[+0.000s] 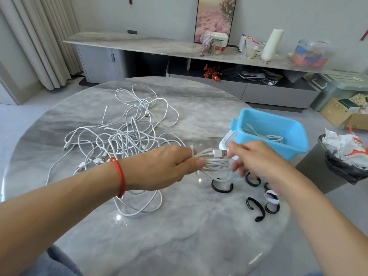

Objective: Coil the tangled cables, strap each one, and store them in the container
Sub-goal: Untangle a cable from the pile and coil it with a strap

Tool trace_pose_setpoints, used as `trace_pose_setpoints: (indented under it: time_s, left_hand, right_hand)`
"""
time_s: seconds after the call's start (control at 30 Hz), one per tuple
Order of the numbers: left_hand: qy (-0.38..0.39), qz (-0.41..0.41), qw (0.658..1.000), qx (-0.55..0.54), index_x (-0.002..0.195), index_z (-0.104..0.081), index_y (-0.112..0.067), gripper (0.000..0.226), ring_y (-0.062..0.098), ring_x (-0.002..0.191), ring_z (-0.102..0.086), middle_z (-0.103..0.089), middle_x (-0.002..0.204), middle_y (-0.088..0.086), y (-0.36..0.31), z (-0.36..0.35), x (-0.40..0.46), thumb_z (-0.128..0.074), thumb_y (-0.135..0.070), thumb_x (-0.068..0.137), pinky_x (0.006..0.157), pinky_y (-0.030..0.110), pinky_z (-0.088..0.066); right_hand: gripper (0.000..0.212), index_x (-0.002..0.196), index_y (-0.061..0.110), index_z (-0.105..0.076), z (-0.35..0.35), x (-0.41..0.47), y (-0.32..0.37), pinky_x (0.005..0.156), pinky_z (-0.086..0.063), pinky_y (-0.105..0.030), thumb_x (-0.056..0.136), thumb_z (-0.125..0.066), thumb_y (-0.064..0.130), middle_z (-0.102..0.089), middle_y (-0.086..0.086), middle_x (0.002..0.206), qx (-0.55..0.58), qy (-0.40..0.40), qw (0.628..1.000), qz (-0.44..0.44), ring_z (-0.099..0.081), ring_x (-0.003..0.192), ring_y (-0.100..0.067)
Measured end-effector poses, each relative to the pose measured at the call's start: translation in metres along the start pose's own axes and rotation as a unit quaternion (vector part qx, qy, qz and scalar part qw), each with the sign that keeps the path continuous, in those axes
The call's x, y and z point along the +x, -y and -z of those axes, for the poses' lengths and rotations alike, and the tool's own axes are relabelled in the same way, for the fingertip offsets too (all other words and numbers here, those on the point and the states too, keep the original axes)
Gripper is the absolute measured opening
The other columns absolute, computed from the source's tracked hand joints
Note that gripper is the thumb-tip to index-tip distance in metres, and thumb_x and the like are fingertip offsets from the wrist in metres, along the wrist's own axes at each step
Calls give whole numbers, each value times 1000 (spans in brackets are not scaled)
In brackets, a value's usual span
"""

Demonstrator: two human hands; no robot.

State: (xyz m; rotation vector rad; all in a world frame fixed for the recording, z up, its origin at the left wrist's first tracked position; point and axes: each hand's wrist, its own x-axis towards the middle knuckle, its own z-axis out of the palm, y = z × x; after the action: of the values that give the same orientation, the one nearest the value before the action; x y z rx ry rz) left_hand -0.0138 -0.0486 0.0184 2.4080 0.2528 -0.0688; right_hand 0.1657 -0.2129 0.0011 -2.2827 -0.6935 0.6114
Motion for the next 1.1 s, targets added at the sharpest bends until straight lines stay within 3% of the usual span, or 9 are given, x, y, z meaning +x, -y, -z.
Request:
trace_pose_setpoints:
  time_s: [0.1,0.23,0.3,0.37,0.47,0.7,0.87,1.0,1.1]
  left_hand:
    - [-22,-22,999,9,73,-46,-26,38,3,59,-50,-57,70,-4,-1,-1,0,-36,-52,99,60,16,-41]
    - [-18,-51,999,-3,76,-49,-25,40,5,59,-49,-57,69,-3,-4,0,-2,-33,-55,96,59,17,-40]
    - [-14,-66,998,-20,74,-49,-30,37,6,59,-49,-55,67,-5,-5,1,-4,-32,-56,95,59,16,-40]
    - [-15,-72,997,-8,75,-48,-30,36,10,63,-51,-56,70,-1,-5,2,-7,-32,-55,95,62,21,-42]
    - [-2,-83,997,-1,81,-50,-24,38,12,65,-49,-56,71,2,-5,4,-9,-31,-51,98,64,24,-41]
    - [41,-141,988,46,95,-54,-18,38,12,65,-49,-49,67,-6,-9,7,-12,-30,-46,103,66,21,-37]
    - [48,-136,986,85,103,-57,-16,47,7,62,-48,-47,63,-9,-11,5,-10,-26,-51,99,64,19,-34]
    - [72,-123,983,116,114,-59,-14,57,17,69,-51,-53,72,-1,-12,3,-10,-23,-55,97,75,36,-44]
    - [74,-121,984,109,114,-59,-14,55,18,67,-50,-52,70,0,-12,4,-9,-24,-54,97,72,33,-43]
  right_hand:
    - [66,116,5,-67,-12,-1,-3,46,-38,-22,73,-61,55,-79,-11,83,117,179,975,-70,-65,58,-19]
    - [33,93,23,-83,-29,2,4,61,-57,-26,93,-50,26,-79,-13,100,292,292,910,-30,-76,82,-26]
    - [37,76,20,-84,-35,7,6,62,-60,-27,93,-52,14,-78,-6,84,371,271,887,-39,-76,73,-18]
    - [33,89,13,-81,-40,11,10,59,-60,-27,101,-51,6,-75,-6,79,381,216,899,3,-73,66,-15]
    - [21,115,9,-75,-35,12,14,68,-58,-26,104,-58,15,-74,-3,86,281,151,934,159,-71,74,-15]
    - [26,119,21,-78,3,-10,14,72,-56,-23,95,-69,19,-78,-8,88,175,75,919,346,-72,71,-19]
    - [24,112,29,-80,3,-20,12,89,-59,-26,92,-69,24,-80,8,94,72,94,929,350,-76,94,-10]
    - [25,109,32,-80,1,-23,14,89,-57,-21,87,-70,28,-80,12,95,58,93,930,352,-75,94,-5]
    - [25,110,32,-79,2,-24,15,89,-58,-23,88,-71,23,-80,13,96,55,90,929,355,-75,95,-4]
